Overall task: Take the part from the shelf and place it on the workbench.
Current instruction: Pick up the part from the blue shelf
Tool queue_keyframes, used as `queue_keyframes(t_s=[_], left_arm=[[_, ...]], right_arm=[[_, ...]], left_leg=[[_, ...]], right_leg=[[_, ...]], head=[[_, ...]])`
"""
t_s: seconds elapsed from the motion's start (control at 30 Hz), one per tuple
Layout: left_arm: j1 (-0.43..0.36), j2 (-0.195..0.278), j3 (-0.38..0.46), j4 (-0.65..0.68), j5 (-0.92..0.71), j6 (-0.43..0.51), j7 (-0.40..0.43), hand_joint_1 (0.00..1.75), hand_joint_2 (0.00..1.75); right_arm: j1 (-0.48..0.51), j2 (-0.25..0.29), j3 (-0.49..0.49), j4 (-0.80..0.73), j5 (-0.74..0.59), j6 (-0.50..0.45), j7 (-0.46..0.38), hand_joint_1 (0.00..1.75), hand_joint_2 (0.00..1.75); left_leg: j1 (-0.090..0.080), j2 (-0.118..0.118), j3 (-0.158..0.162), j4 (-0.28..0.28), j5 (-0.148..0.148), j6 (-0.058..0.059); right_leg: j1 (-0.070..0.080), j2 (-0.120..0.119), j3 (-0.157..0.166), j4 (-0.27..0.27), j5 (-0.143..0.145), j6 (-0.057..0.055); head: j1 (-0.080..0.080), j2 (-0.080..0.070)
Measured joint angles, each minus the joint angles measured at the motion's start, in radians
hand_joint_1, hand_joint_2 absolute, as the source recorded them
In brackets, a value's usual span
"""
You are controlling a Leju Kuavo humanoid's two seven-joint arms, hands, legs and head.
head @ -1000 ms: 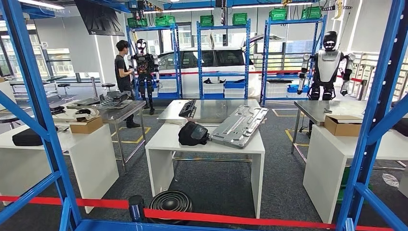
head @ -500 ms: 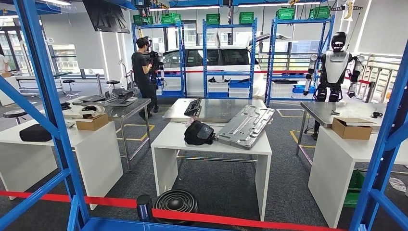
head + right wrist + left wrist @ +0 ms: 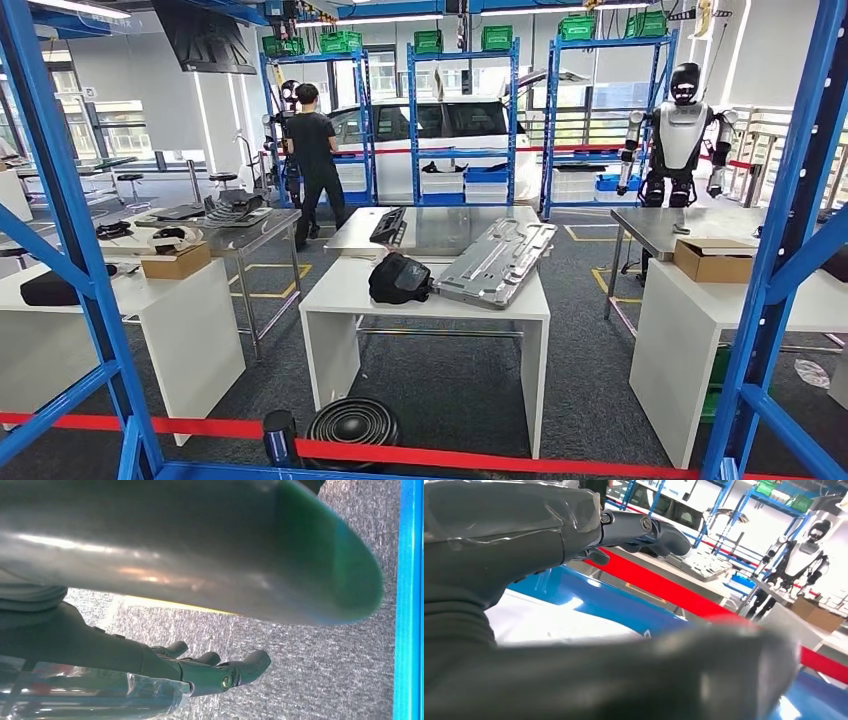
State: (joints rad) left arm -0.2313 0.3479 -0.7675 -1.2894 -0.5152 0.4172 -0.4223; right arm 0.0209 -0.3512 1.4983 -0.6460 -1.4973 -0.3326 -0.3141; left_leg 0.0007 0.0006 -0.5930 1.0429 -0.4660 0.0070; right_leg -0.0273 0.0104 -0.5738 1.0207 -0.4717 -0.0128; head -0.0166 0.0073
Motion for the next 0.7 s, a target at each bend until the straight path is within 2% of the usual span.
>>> queue_keyframes(t_s=[0.03, 0.1, 0.17, 0.2, 0.23, 0.3, 0.33, 0.37, 0.4, 0.47, 0.5, 0.53, 0.6, 0.67, 0.7], left_arm=[[-0.002, 0.001, 0.000, 0.000, 0.001, 0.000, -0.001, 0.00, 1.75], [-0.004, 0.003, 0.000, 0.000, 0.001, 0.001, -0.003, 0.00, 1.75], [-0.005, 0.003, -0.001, -0.001, -0.002, 0.007, -0.004, 0.00, 1.75], [-0.007, 0.002, -0.002, -0.001, -0.007, 0.012, -0.005, 0.00, 1.75], [-0.008, 0.002, -0.003, -0.001, -0.014, 0.018, -0.006, 0.00, 1.75], [-0.009, 0.001, -0.006, 0.001, -0.037, 0.033, -0.004, 0.00, 1.75], [-0.009, 0.001, -0.007, 0.003, -0.055, 0.042, 0.000, 0.00, 1.75], [-0.009, 0.000, -0.009, 0.005, -0.075, 0.053, 0.006, 0.00, 1.75], [-0.010, 0.000, -0.012, 0.007, -0.099, 0.065, 0.013, 0.00, 1.75], [-0.012, 0.001, -0.017, 0.009, -0.144, 0.084, 0.028, 0.00, 1.75], [-0.013, 0.003, -0.019, 0.010, -0.165, 0.092, 0.036, 0.00, 1.75], [-0.015, 0.005, -0.021, 0.010, -0.184, 0.098, 0.042, 0.00, 1.75], [-0.018, 0.010, -0.026, 0.010, -0.219, 0.106, 0.054, 0.00, 1.75], [-0.021, 0.014, -0.031, 0.010, -0.244, 0.109, 0.062, 0.00, 1.75], [-0.022, 0.017, -0.034, 0.010, -0.252, 0.110, 0.065, 0.00, 1.75]], right_arm=[[0.000, 0.001, 0.000, 0.000, 0.000, 0.000, 0.000, 0.00, 0.00], [0.001, 0.002, 0.000, 0.000, 0.000, 0.000, 0.001, 0.00, 0.00], [0.001, 0.003, 0.000, 0.000, 0.000, 0.000, 0.003, 0.00, 0.00], [0.001, 0.003, -0.001, 0.000, 0.000, 0.000, 0.003, 0.00, 0.00], [0.001, 0.003, -0.001, 0.000, 0.000, -0.001, 0.003, 0.00, 0.00], [0.001, 0.001, -0.001, 0.000, 0.000, -0.004, 0.003, 0.00, 0.00], [0.002, 0.001, -0.001, 0.000, 0.000, -0.006, 0.003, 0.00, 0.00], [0.003, 0.000, -0.001, 0.000, 0.000, -0.008, 0.003, 0.00, 0.00], [0.004, 0.000, -0.001, 0.000, 0.000, -0.012, 0.003, 0.00, 0.00], [0.004, -0.001, -0.001, -0.001, 0.000, -0.018, 0.003, 0.00, 0.00], [0.004, -0.002, -0.001, -0.002, 0.000, -0.020, 0.003, 0.00, 0.00], [0.003, -0.003, -0.001, -0.003, 0.000, -0.021, 0.003, 0.00, 0.00], [0.003, -0.003, -0.001, -0.004, 0.000, -0.021, 0.003, 0.00, 0.00], [0.002, -0.003, -0.001, -0.004, 0.000, -0.020, 0.004, 0.00, 0.00], [0.002, -0.003, -0.001, -0.004, 0.000, -0.019, 0.005, 0.00, 0.00]], left_leg=[[-0.004, 0.001, 0.014, -0.030, 0.005, 0.006], [-0.011, 0.003, 0.018, -0.042, 0.003, 0.012], [-0.008, 0.004, 0.032, -0.061, 0.015, 0.019], [-0.006, 0.004, 0.039, -0.071, 0.021, 0.023], [-0.004, 0.005, 0.043, -0.078, 0.026, 0.026], [-0.006, 0.005, 0.042, -0.078, 0.027, 0.029], [-0.007, 0.004, 0.042, -0.078, 0.027, 0.029], [-0.007, 0.004, 0.041, -0.077, 0.026, 0.028], [-0.006, 0.002, 0.042, -0.075, 0.025, 0.027], [-0.007, 0.001, 0.039, -0.062, 0.017, 0.018], [-0.008, 0.000, 0.036, -0.053, 0.011, 0.013], [-0.010, 0.000, 0.032, -0.045, 0.006, 0.008], [-0.010, 0.000, 0.029, -0.038, 0.001, 0.002], [-0.007, 0.000, 0.024, -0.027, -0.009, -0.005], [-0.004, -0.001, 0.012, 0.001, -0.027, -0.010]], right_leg=[[0.000, 0.000, -0.001, -0.001, 0.000, 0.003], [-0.001, 0.000, 0.000, -0.005, 0.001, 0.015], [0.000, -0.003, -0.006, 0.008, -0.007, 0.021], [0.001, -0.005, -0.020, 0.038, -0.022, 0.020], [0.002, -0.006, -0.045, 0.090, -0.045, 0.016], [0.003, -0.006, -0.109, 0.219, -0.095, 0.012], [0.002, -0.006, -0.131, 0.261, -0.105, 0.016], [0.002, -0.006, -0.136, 0.266, -0.101, 0.023], [0.000, -0.006, -0.122, 0.233, -0.081, 0.033], [-0.003, -0.009, -0.059, 0.098, -0.029, 0.048], [-0.004, -0.010, -0.032, 0.045, -0.011, 0.046], [-0.004, -0.010, -0.017, 0.015, -0.002, 0.039], [0.000, -0.009, -0.013, 0.007, 0.002, 0.020], [-0.002, -0.008, -0.012, 0.006, 0.004, 0.010], [-0.005, -0.008, -0.011, 0.005, 0.005, 0.006]], head=[[0.000, 0.000], [0.000, 0.000], [0.000, 0.000], [0.002, 0.000], [0.003, 0.000], [0.005, 0.000], [0.006, 0.000], [0.006, 0.000], [0.007, 0.000], [0.009, 0.000], [0.009, 0.000], [0.008, 0.000], [0.006, 0.000], [0.005, 0.000], [0.004, 0.000]])
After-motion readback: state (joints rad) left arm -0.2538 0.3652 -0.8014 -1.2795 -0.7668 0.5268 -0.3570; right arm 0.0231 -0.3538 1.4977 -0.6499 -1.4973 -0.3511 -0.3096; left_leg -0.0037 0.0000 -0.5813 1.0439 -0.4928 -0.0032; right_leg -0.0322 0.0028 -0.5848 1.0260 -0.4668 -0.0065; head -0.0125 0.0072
